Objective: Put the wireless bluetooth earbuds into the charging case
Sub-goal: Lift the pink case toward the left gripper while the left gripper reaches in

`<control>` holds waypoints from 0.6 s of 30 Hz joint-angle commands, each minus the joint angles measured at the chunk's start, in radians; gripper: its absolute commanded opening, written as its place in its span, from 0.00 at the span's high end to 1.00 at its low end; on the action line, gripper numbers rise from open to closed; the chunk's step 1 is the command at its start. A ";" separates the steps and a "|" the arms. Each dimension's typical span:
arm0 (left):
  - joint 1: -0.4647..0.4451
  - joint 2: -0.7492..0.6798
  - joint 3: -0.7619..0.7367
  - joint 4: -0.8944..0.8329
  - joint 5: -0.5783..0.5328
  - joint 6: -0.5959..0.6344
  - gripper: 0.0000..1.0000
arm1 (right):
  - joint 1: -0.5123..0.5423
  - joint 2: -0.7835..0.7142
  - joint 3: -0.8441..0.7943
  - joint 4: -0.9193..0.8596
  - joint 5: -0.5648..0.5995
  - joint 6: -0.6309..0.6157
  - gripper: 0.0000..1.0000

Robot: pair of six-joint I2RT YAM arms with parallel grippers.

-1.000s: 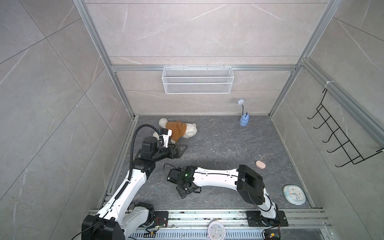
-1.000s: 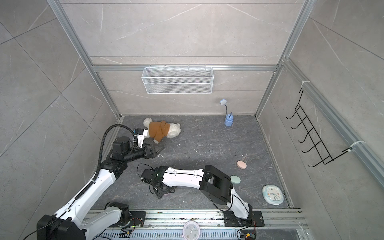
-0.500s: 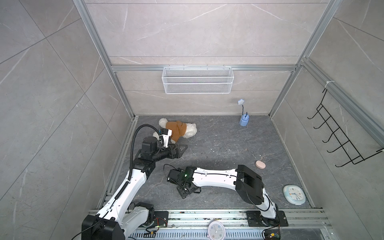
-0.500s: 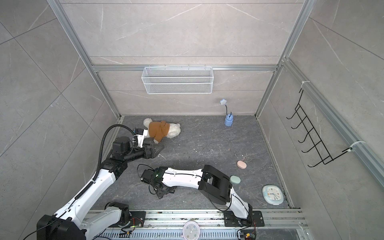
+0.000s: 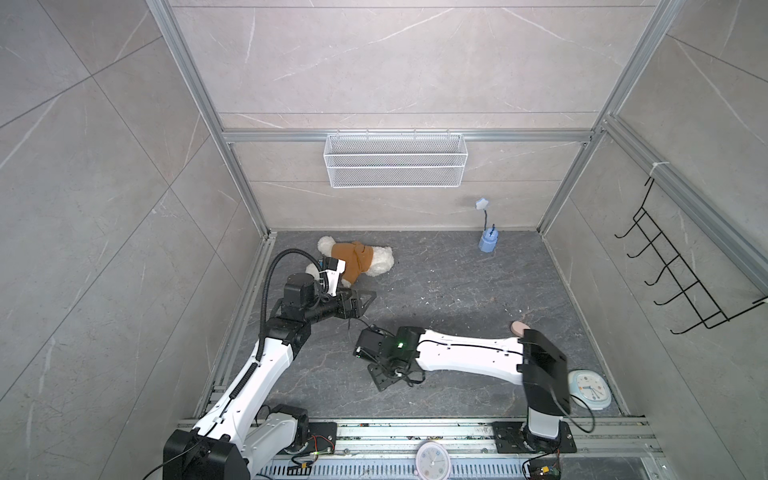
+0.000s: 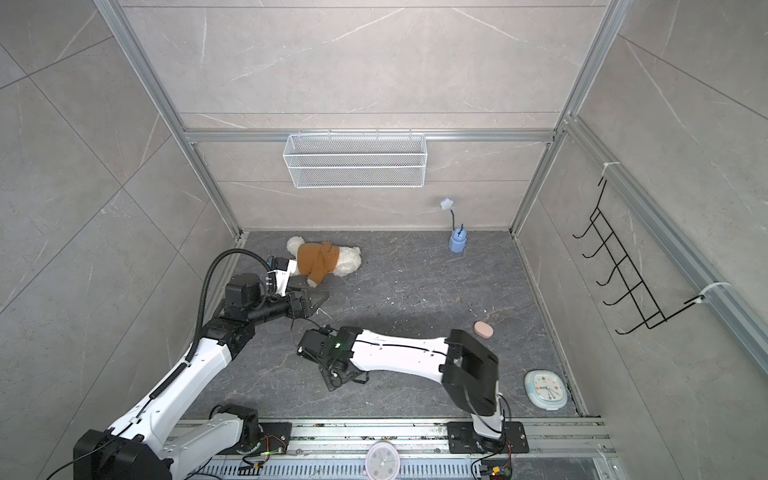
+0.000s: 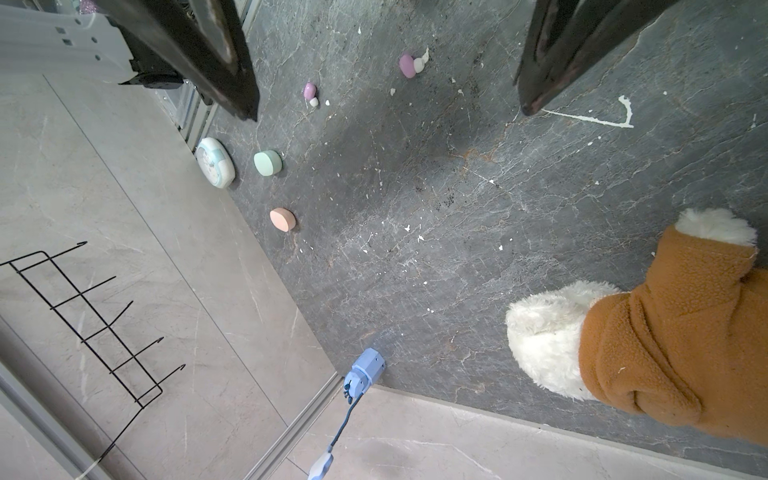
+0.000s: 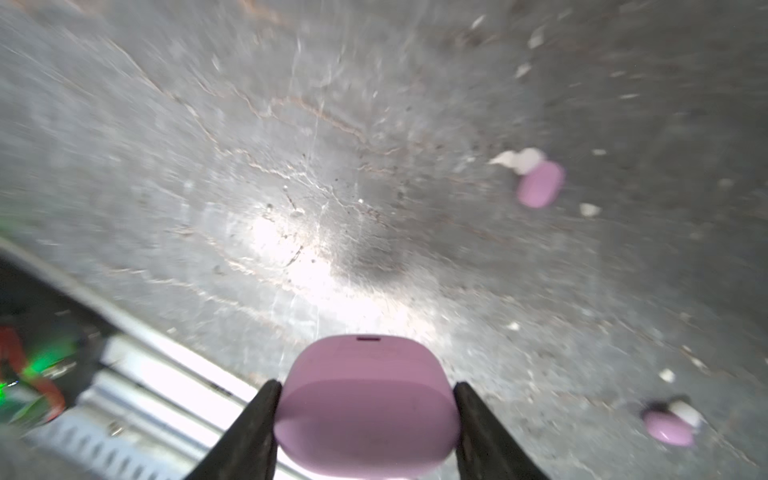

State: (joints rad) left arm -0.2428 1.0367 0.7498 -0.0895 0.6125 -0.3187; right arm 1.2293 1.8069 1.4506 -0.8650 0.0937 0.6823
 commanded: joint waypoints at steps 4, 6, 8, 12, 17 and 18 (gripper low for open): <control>-0.051 -0.019 0.020 -0.029 0.028 0.123 0.00 | -0.108 -0.257 -0.163 0.071 -0.068 0.049 0.39; -0.088 -0.012 0.025 -0.040 0.018 0.164 0.00 | -0.156 -0.314 -0.196 0.080 -0.103 0.041 0.39; -0.130 -0.004 0.035 -0.062 0.000 0.209 0.00 | -0.211 -0.360 -0.225 0.094 -0.150 0.032 0.39; -0.198 0.004 0.034 -0.096 -0.025 0.284 0.00 | -0.327 -0.420 -0.255 0.108 -0.253 0.003 0.39; -0.270 0.003 0.033 -0.116 -0.036 0.360 0.00 | -0.461 -0.448 -0.276 0.133 -0.406 -0.014 0.39; -0.287 0.003 0.035 -0.123 -0.035 0.383 0.01 | -0.485 -0.448 -0.278 0.142 -0.443 -0.012 0.39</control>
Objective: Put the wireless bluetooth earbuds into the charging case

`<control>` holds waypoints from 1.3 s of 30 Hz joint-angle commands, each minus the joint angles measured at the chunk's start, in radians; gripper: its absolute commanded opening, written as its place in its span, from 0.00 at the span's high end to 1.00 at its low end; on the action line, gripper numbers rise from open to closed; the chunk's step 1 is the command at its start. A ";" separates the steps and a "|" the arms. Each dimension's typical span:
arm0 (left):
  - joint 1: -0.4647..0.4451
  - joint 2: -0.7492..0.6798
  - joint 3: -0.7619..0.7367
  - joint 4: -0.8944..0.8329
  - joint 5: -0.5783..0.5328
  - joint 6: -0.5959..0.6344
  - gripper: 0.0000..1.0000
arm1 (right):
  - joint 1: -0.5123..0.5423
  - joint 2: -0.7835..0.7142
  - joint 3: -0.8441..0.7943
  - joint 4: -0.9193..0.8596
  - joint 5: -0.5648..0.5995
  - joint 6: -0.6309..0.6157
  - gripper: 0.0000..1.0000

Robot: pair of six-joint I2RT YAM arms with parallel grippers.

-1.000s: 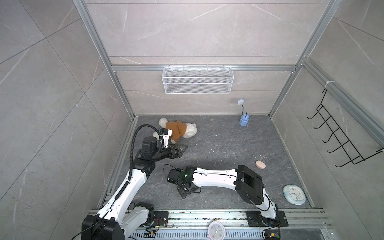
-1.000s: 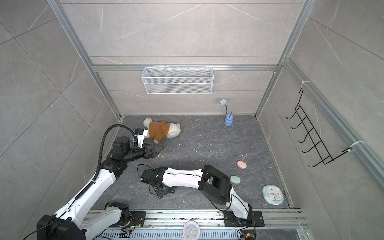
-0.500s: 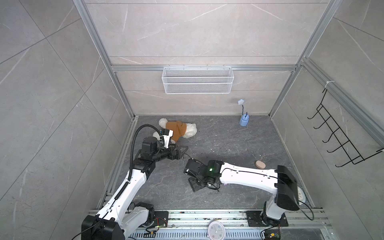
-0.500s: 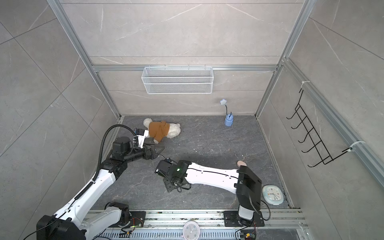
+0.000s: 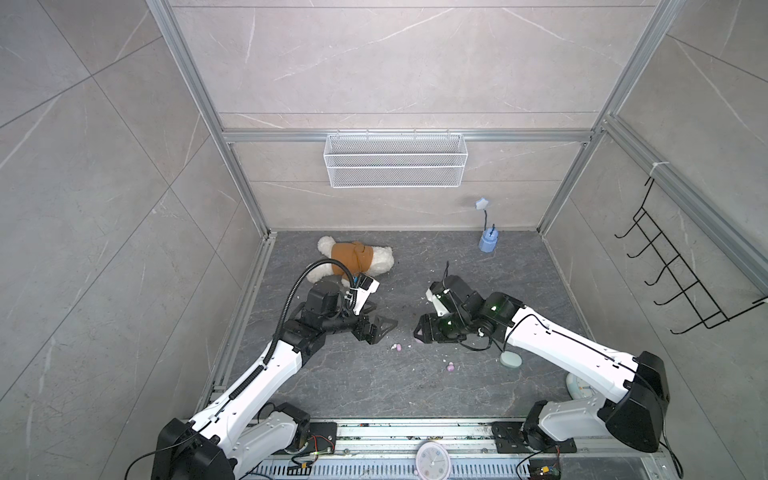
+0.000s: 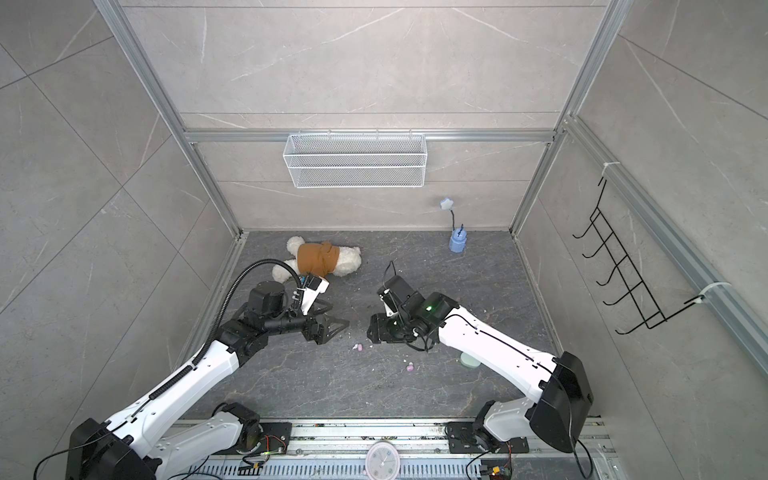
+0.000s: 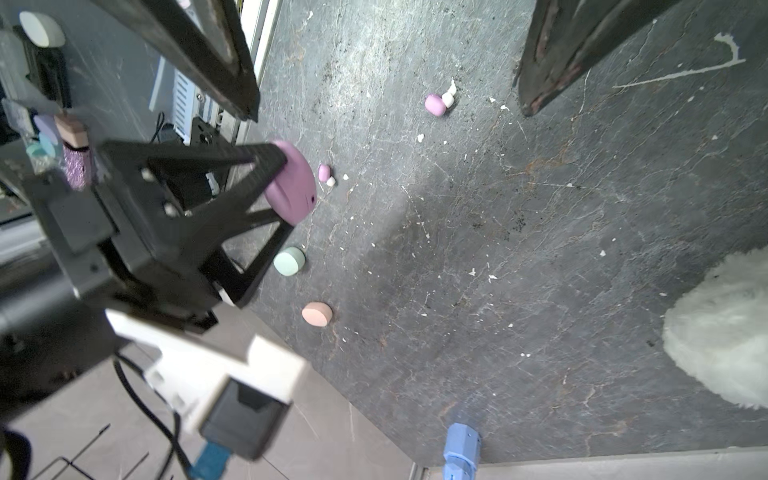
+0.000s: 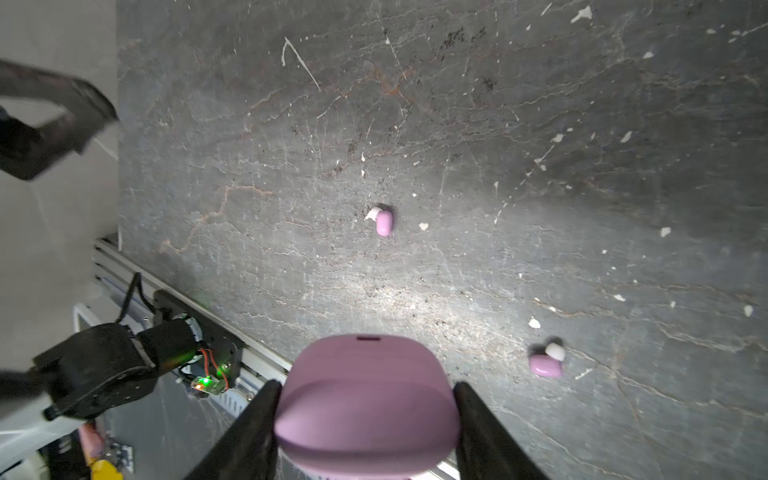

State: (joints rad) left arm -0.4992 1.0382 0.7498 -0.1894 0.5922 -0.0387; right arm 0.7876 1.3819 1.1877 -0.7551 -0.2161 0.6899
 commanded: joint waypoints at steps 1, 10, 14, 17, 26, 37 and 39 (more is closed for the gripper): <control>-0.046 0.002 0.037 -0.029 -0.015 0.124 0.01 | -0.062 -0.023 -0.017 0.042 -0.162 -0.018 0.39; -0.150 0.035 0.080 -0.080 -0.053 0.344 0.02 | -0.127 -0.010 -0.029 0.190 -0.402 0.057 0.40; -0.155 0.072 0.117 -0.099 -0.030 0.384 0.04 | -0.126 -0.016 -0.009 0.182 -0.436 0.059 0.40; -0.166 0.089 0.130 -0.098 -0.028 0.400 0.07 | -0.127 -0.014 0.000 0.181 -0.461 0.064 0.40; -0.220 0.121 0.145 -0.096 -0.008 0.416 0.16 | -0.125 -0.011 0.009 0.179 -0.499 0.074 0.40; -0.253 0.132 0.159 -0.085 -0.011 0.422 0.26 | -0.126 0.032 0.053 0.127 -0.516 0.024 0.40; -0.257 0.138 0.169 -0.078 -0.012 0.418 0.28 | -0.126 0.038 0.058 0.122 -0.516 0.021 0.40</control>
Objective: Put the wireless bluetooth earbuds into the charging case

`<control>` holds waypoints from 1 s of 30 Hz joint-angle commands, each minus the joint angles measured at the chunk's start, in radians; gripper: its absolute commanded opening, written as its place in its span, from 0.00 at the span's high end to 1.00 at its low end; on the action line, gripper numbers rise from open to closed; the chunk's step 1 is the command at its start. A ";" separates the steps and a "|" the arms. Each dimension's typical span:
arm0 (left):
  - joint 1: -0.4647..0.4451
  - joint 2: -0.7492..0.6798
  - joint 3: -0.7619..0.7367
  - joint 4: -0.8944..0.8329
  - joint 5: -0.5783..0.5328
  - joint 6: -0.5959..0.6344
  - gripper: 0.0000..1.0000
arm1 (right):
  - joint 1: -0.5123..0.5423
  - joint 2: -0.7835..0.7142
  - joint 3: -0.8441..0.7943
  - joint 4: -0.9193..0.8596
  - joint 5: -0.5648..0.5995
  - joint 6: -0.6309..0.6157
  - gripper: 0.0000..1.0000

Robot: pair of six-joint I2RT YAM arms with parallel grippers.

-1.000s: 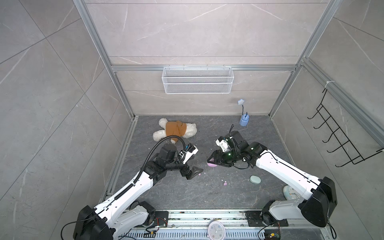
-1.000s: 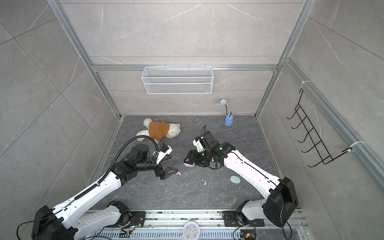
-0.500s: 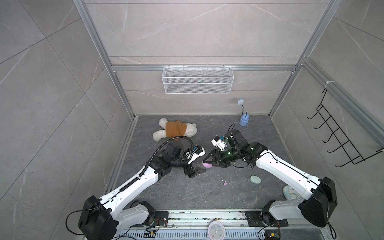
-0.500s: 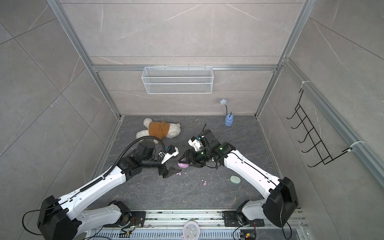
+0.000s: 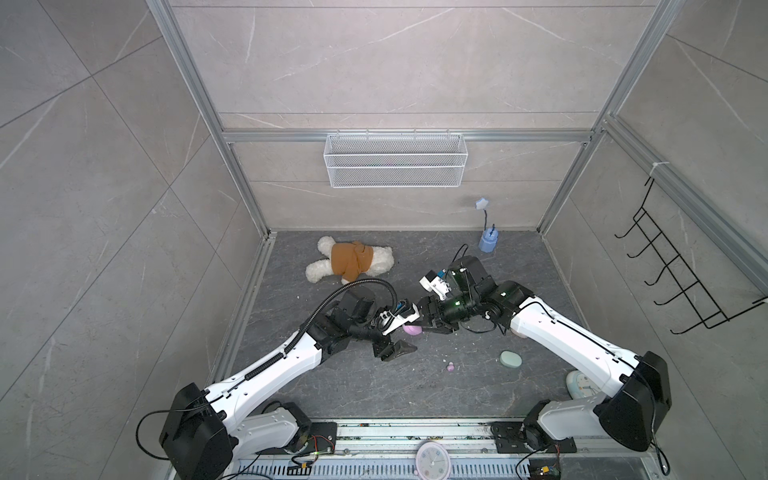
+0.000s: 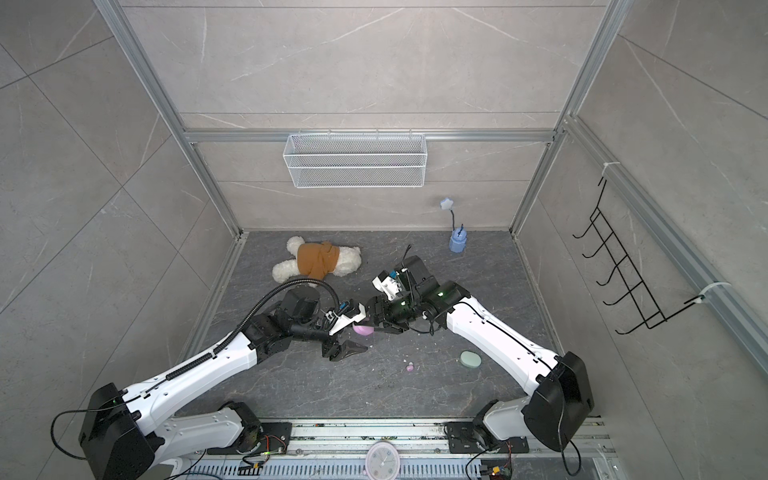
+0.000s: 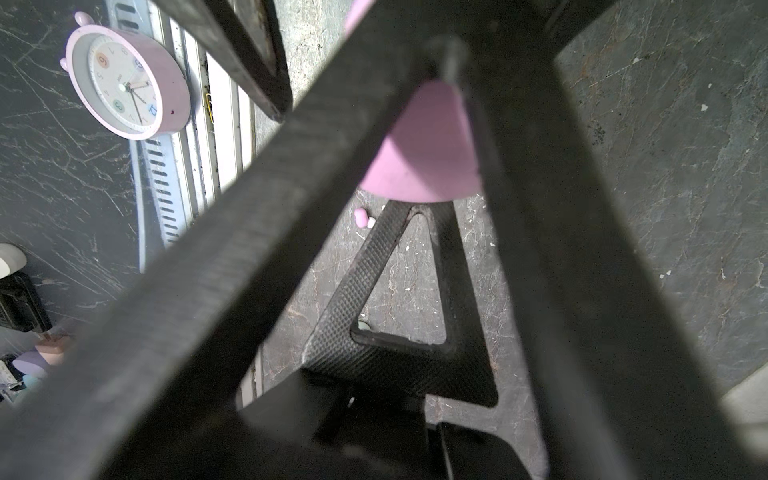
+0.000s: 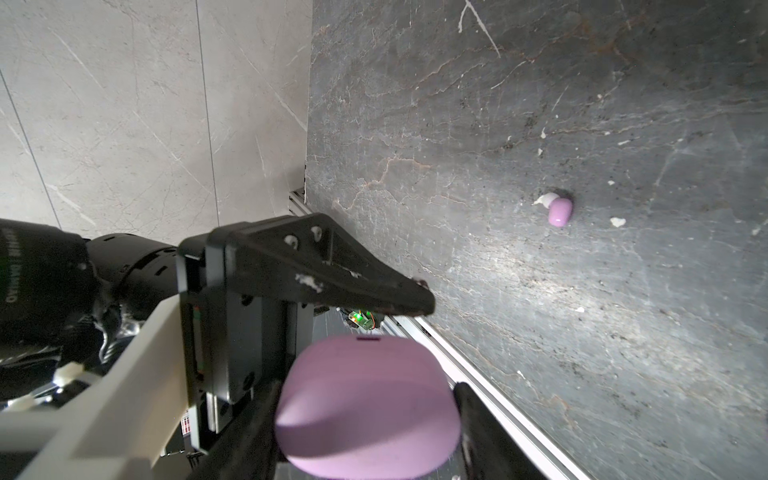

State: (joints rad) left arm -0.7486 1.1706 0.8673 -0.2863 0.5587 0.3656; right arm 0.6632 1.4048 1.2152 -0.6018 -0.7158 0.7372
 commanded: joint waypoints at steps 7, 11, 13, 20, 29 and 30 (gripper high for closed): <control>-0.012 0.019 0.058 0.020 0.025 0.026 0.33 | -0.001 0.018 0.029 -0.032 -0.030 -0.028 0.40; -0.016 0.026 0.056 0.012 0.020 0.035 0.36 | -0.002 0.019 0.035 -0.032 -0.039 -0.028 0.40; -0.018 0.027 0.057 0.016 0.017 0.033 0.38 | -0.001 0.020 0.037 -0.035 -0.040 -0.029 0.40; -0.022 0.032 0.059 0.031 0.019 0.025 0.46 | -0.002 0.019 0.036 -0.037 -0.043 -0.032 0.40; -0.024 0.032 0.060 0.040 0.027 0.019 0.55 | -0.003 0.018 0.036 -0.042 -0.045 -0.034 0.40; -0.024 0.032 0.059 0.041 0.029 0.019 0.55 | -0.002 0.018 0.035 -0.044 -0.047 -0.034 0.40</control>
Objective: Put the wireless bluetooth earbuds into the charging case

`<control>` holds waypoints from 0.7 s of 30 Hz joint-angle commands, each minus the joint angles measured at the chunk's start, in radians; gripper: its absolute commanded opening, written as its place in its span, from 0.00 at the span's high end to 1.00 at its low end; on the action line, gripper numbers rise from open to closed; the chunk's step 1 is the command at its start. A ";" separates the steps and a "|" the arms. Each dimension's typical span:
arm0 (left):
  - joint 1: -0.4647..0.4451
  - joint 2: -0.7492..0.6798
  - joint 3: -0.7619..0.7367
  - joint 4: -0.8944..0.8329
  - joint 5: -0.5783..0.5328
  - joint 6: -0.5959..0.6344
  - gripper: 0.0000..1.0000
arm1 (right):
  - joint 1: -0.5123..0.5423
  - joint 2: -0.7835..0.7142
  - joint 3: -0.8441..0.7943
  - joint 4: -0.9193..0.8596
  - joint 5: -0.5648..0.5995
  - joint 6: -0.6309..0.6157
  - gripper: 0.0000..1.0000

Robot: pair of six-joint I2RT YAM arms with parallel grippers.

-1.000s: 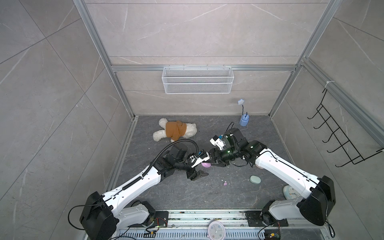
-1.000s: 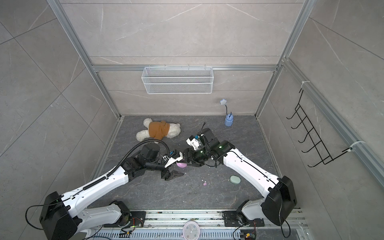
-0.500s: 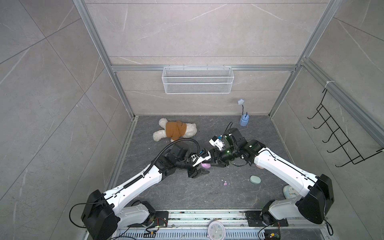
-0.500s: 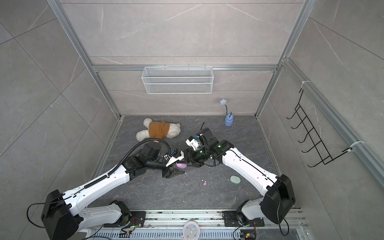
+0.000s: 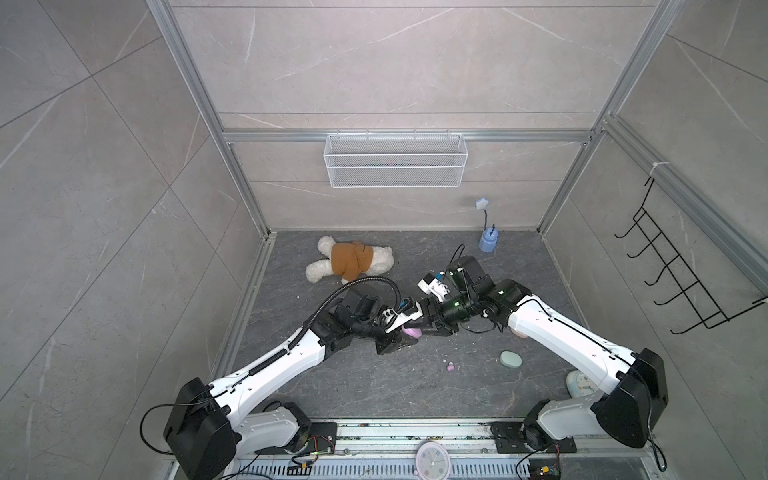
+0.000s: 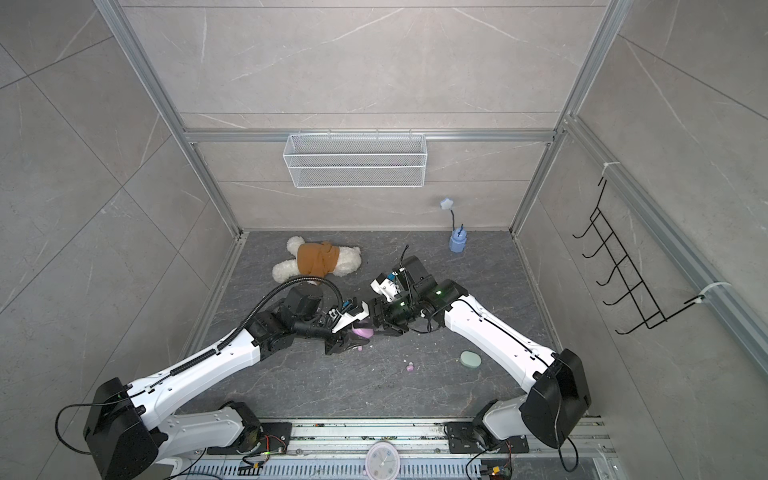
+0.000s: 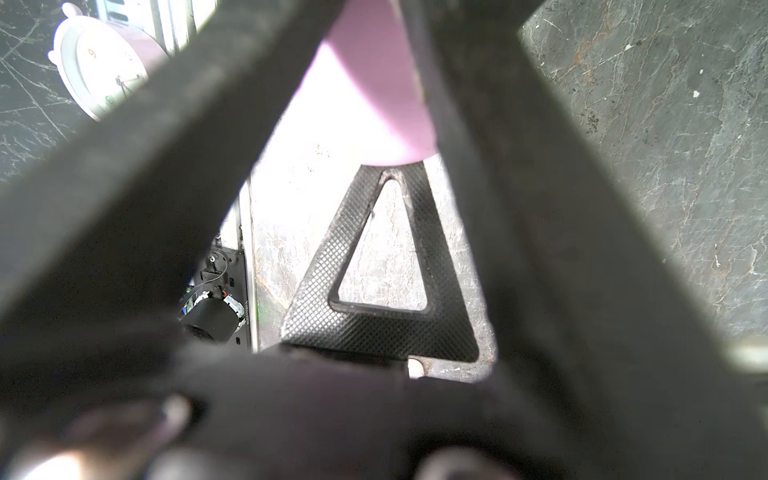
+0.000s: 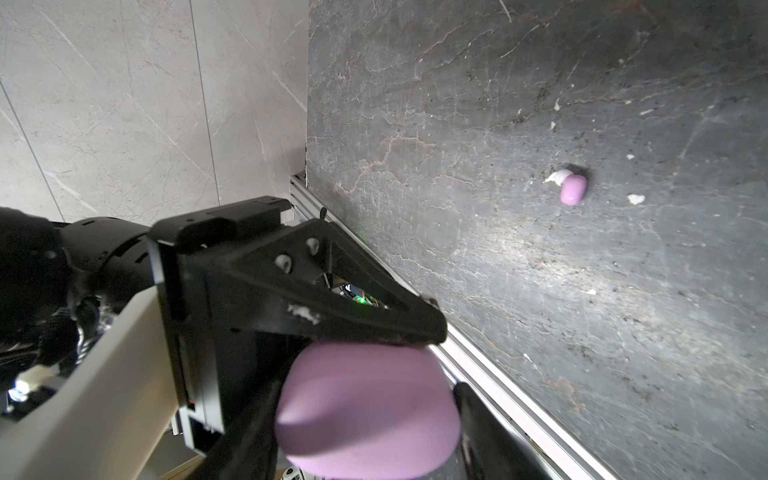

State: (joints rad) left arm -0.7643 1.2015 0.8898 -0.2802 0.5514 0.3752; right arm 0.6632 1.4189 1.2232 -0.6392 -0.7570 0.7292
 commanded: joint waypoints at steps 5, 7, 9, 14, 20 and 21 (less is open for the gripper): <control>-0.008 0.000 0.037 0.041 0.046 0.002 0.56 | -0.002 0.008 0.027 -0.008 -0.005 -0.027 0.40; -0.010 0.001 0.037 0.041 0.048 0.001 0.55 | -0.002 0.009 0.029 -0.007 -0.006 -0.027 0.40; -0.009 0.001 0.036 0.041 0.050 0.003 0.53 | -0.002 0.009 0.033 -0.009 -0.007 -0.027 0.40; -0.010 0.001 0.038 0.040 0.050 0.005 0.51 | -0.002 0.011 0.037 -0.015 -0.007 -0.030 0.40; -0.010 0.006 0.038 0.041 0.053 0.007 0.52 | -0.003 0.012 0.042 -0.016 -0.008 -0.029 0.40; -0.011 0.005 0.038 0.042 0.054 0.005 0.52 | -0.002 0.011 0.042 -0.015 -0.008 -0.029 0.40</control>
State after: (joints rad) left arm -0.7654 1.2034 0.8898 -0.2680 0.5575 0.3740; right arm 0.6632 1.4197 1.2293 -0.6437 -0.7570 0.7212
